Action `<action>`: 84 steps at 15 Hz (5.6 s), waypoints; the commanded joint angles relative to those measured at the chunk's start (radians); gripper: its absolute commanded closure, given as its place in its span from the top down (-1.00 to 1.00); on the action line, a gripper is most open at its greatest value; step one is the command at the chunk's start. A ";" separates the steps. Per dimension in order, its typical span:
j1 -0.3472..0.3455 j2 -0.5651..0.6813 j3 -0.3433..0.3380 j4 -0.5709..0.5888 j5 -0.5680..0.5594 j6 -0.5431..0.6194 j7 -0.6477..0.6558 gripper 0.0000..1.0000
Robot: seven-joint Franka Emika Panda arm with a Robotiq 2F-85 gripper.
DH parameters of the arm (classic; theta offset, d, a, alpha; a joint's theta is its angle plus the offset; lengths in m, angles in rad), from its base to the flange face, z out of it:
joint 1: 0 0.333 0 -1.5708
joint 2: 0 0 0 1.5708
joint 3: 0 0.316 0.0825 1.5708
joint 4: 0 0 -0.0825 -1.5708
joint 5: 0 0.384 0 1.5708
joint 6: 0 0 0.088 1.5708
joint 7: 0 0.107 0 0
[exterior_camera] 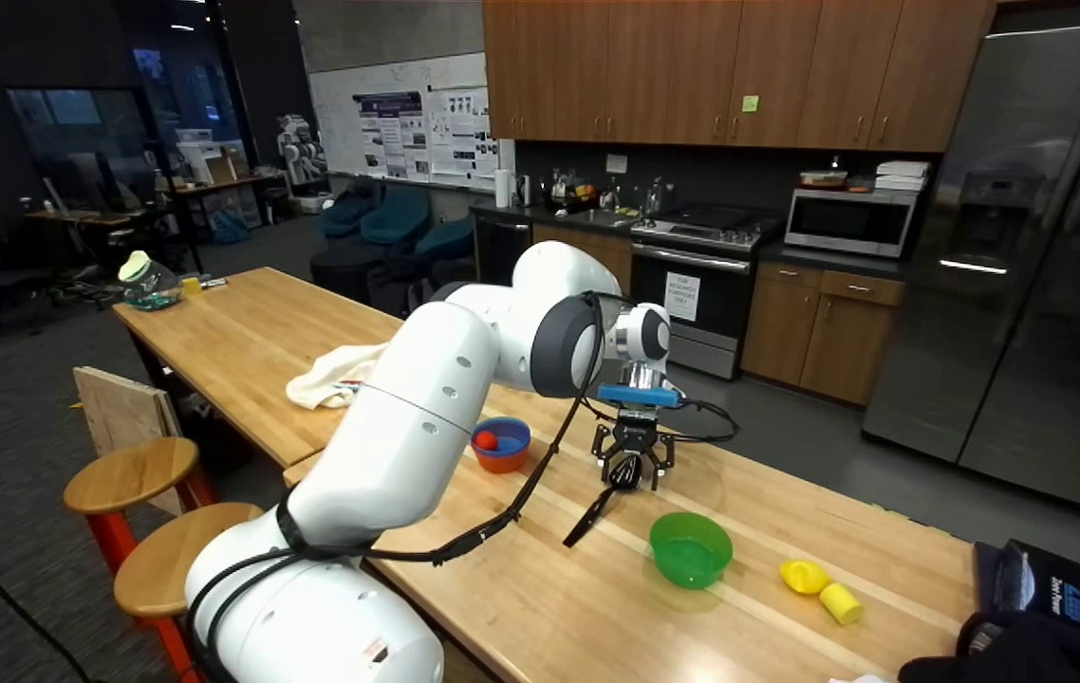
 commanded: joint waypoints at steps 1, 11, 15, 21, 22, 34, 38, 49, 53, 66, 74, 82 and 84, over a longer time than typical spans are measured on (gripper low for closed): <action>0.027 -0.077 -0.036 -0.106 0.018 0.080 0.127 1.00; 0.103 -0.196 -0.101 -0.293 -0.038 0.203 0.405 1.00; 0.165 -0.249 -0.139 -0.381 -0.164 0.246 0.500 1.00; 0.257 -0.310 -0.179 -0.491 -0.432 0.257 0.757 1.00; 0.269 -0.310 -0.178 -0.498 -0.475 0.248 0.810 1.00; 0.257 -0.293 -0.107 -0.495 -0.699 0.075 1.206 1.00; 0.236 -0.312 -0.066 -0.505 -0.680 0.113 1.164 1.00; 0.258 -0.301 -0.019 -0.492 -0.691 0.053 1.090 1.00; 0.265 -0.297 -0.017 -0.493 -0.700 -0.006 1.106 1.00; 0.264 -0.250 -0.001 -0.498 -0.717 0.006 1.092 1.00; 0.265 -0.238 -0.001 -0.495 -0.724 -0.001 1.096 1.00; 0.276 -0.242 0.003 -0.514 -0.728 0.001 1.115 1.00; 0.280 -0.239 0.005 -0.521 -0.730 0.002 1.121 1.00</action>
